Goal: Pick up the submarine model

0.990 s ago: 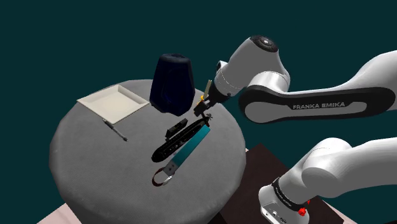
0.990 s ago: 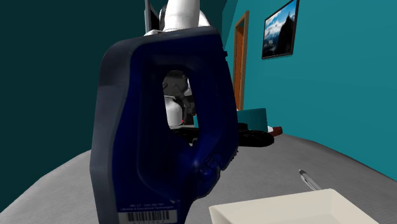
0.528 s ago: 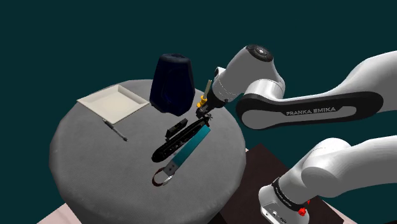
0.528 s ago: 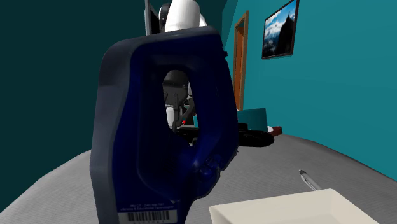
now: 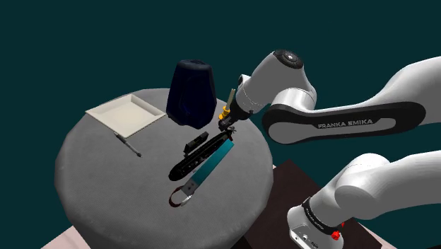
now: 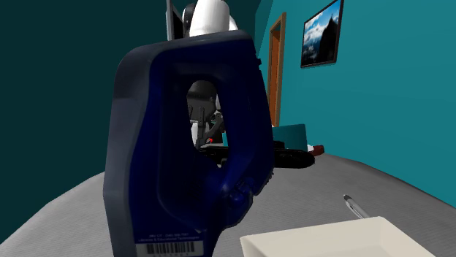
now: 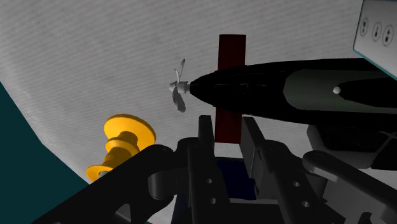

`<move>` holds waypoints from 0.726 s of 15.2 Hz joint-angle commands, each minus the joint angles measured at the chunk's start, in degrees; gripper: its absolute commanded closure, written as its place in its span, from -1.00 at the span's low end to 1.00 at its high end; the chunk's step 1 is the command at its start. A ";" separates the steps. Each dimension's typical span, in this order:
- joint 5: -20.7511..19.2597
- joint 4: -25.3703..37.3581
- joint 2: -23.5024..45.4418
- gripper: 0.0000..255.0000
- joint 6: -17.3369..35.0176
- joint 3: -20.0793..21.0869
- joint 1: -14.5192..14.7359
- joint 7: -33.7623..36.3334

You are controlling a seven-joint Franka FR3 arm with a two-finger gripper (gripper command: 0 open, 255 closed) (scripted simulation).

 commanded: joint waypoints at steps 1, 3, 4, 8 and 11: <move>0.15 0.40 -0.42 1.00 -0.89 -0.28 0.16 -0.30; 0.43 1.34 -1.31 1.00 -2.71 -0.81 0.46 -0.80; 0.55 1.82 -1.74 1.00 -3.61 -1.06 0.60 -1.03; 0.92 3.88 -3.25 1.00 -7.14 -1.98 1.01 -1.88; 1.09 5.54 -4.19 1.00 -9.72 -2.60 1.21 -2.43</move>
